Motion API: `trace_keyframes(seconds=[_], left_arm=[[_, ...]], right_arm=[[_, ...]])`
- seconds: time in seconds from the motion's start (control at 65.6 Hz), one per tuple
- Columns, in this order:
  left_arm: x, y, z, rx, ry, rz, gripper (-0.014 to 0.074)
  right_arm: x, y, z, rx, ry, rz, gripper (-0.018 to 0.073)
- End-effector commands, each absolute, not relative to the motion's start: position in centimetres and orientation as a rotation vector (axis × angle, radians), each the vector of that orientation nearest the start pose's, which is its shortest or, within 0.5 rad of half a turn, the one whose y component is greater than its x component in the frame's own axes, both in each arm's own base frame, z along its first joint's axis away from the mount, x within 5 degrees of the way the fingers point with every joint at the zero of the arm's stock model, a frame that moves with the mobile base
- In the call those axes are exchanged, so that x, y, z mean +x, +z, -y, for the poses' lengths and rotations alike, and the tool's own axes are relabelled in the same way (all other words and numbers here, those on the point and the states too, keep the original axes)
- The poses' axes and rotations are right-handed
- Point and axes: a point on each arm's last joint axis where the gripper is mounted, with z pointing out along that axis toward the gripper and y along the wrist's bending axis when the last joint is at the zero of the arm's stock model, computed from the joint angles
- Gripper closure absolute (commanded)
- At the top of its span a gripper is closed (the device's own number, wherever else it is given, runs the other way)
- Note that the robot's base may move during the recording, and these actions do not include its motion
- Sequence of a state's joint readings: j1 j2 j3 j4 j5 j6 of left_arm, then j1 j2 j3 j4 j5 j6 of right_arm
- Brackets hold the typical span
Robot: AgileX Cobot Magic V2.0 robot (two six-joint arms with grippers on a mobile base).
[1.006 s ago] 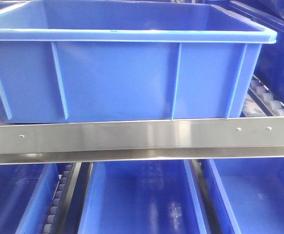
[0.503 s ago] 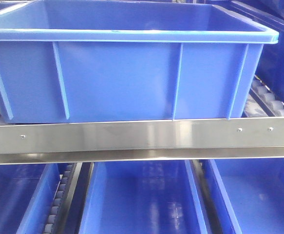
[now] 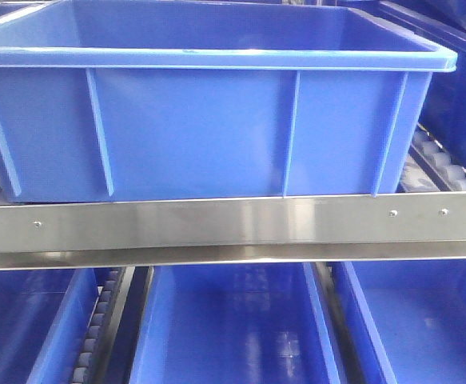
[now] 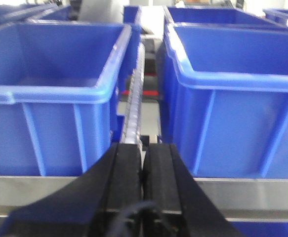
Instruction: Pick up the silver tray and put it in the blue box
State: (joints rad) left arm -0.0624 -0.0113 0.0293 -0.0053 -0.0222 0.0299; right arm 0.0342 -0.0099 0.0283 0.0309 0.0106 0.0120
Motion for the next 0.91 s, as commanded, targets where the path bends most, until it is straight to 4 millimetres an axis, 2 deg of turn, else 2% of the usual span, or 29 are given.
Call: trace_keyframes(seconds=[0.0,0.9], left_arm=[[5.52,20.59,0.48,0.071,-0.062,-1.423,0.0603],[5.52,20.62,0.5,0.073,-0.065,-1.419,0.0603]], right_arm=[[5.31,21.77,-0.14,0.0,0.046,-1.393,0.0507],[5.31,21.77,-0.14,0.0,0.046,-1.393,0.0507]])
